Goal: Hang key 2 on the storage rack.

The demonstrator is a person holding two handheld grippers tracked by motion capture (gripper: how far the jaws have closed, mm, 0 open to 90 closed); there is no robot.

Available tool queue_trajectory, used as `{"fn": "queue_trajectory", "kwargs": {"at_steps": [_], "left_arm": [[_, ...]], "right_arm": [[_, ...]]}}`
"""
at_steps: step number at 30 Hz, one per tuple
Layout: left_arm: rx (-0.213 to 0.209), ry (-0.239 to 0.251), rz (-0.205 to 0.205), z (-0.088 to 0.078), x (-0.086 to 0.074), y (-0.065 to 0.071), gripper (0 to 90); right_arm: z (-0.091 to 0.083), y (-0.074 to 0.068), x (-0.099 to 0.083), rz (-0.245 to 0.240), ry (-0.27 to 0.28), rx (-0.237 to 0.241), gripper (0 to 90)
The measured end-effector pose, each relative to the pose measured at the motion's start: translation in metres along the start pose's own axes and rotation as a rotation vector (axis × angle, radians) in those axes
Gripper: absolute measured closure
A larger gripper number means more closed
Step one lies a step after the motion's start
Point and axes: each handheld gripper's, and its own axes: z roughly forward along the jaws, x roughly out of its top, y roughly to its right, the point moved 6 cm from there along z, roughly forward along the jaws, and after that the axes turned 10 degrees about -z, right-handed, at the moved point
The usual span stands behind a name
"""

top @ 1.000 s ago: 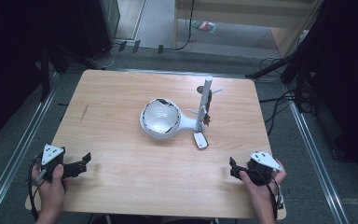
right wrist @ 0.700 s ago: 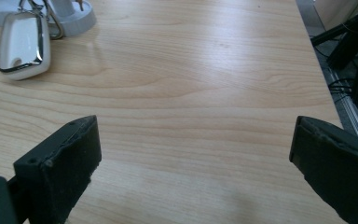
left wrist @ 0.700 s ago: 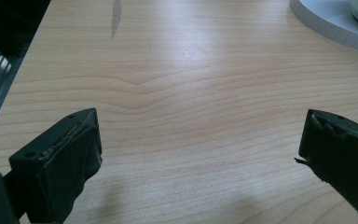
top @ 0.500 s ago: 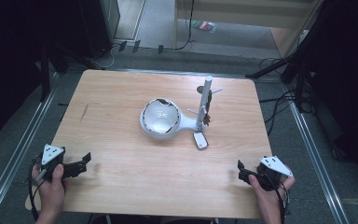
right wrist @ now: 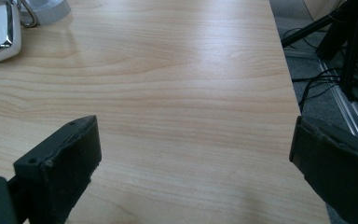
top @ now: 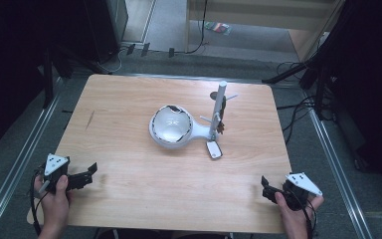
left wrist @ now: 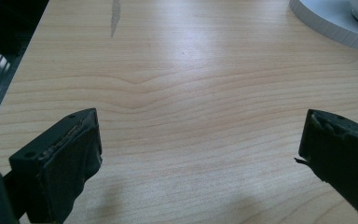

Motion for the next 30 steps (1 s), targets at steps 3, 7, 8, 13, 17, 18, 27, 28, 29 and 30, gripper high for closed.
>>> {"fn": "queue_trajectory", "kwargs": {"at_steps": [3,7,8,13,17,18,27,28,29,30], "left_arm": [[0.0,0.0,0.0,0.0,0.0,0.0,0.0],[0.0,0.0,-0.002,0.0,0.0,0.0,0.0],[0.0,-0.002,-0.002,0.0,0.0,0.0,0.0],[0.001,-0.003,-0.001,0.0,0.0,0.0,0.0],[0.002,-0.006,-0.003,0.0,0.0,0.0,0.0],[0.002,-0.005,-0.004,0.0,0.0,0.0,0.0],[0.01,-0.006,-0.016,0.001,0.0,-0.002,0.0],[0.009,-0.004,-0.019,0.0,0.0,-0.002,0.0],[0.007,-0.007,-0.021,0.0,0.0,-0.003,0.0],[0.015,-0.012,-0.024,0.0,0.0,-0.004,0.0]], "right_arm": [[-0.004,0.003,-0.003,-0.003,0.005,0.003,1.8],[-0.006,0.006,-0.006,0.002,0.002,-0.003,1.8],[-0.008,0.009,-0.008,0.006,-0.002,-0.007,1.9],[-0.011,0.013,-0.013,0.009,-0.007,-0.01,1.9],[-0.015,0.017,-0.017,0.021,-0.01,-0.014,1.9],[-0.016,0.018,-0.019,0.022,-0.011,-0.016,1.9],[-0.028,0.027,-0.029,0.046,-0.008,-0.025,1.9],[-0.029,0.027,-0.029,0.045,-0.008,-0.024,1.9],[-0.03,0.027,-0.03,0.044,-0.006,-0.025,1.9],[-0.031,0.027,-0.03,0.043,-0.006,-0.024,1.9]]}}
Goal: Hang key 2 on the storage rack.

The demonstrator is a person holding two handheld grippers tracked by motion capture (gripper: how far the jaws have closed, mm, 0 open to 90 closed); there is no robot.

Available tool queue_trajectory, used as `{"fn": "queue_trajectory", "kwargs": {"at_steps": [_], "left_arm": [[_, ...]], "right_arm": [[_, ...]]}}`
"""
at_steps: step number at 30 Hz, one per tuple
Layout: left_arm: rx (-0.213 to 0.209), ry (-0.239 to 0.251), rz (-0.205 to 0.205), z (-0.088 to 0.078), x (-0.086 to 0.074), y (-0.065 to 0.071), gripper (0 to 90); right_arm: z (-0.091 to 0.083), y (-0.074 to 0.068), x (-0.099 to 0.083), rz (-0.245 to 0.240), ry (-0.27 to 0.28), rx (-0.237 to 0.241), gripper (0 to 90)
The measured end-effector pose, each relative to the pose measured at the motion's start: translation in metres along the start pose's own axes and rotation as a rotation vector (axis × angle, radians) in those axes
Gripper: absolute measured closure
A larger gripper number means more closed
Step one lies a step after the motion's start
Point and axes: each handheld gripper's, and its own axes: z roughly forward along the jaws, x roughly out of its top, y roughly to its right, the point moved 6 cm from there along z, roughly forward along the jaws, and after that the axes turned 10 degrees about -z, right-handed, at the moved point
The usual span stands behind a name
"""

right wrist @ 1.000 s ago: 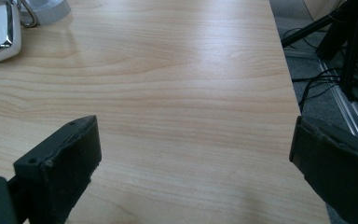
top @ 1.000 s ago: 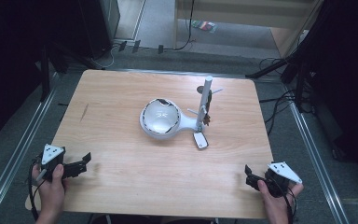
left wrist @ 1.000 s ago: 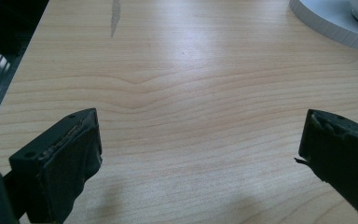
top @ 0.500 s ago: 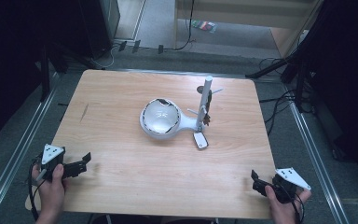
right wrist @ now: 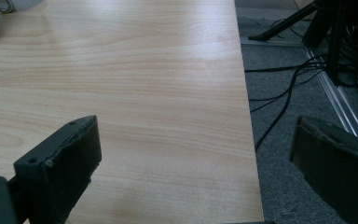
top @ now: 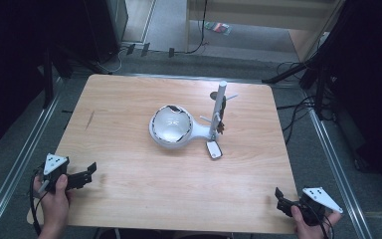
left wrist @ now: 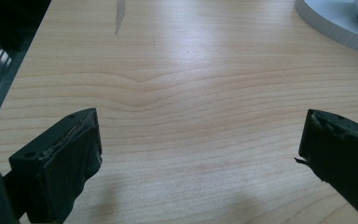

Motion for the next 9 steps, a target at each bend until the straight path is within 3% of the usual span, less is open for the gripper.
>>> {"fn": "queue_trajectory", "kwargs": {"at_steps": [9], "left_arm": [[0.031,0.015,-0.016,-0.0007,0.0005,-0.002,0.0]], "right_arm": [[-0.0048,-0.007,0.0048,0.013,0.018,0.032,8.3]]}}
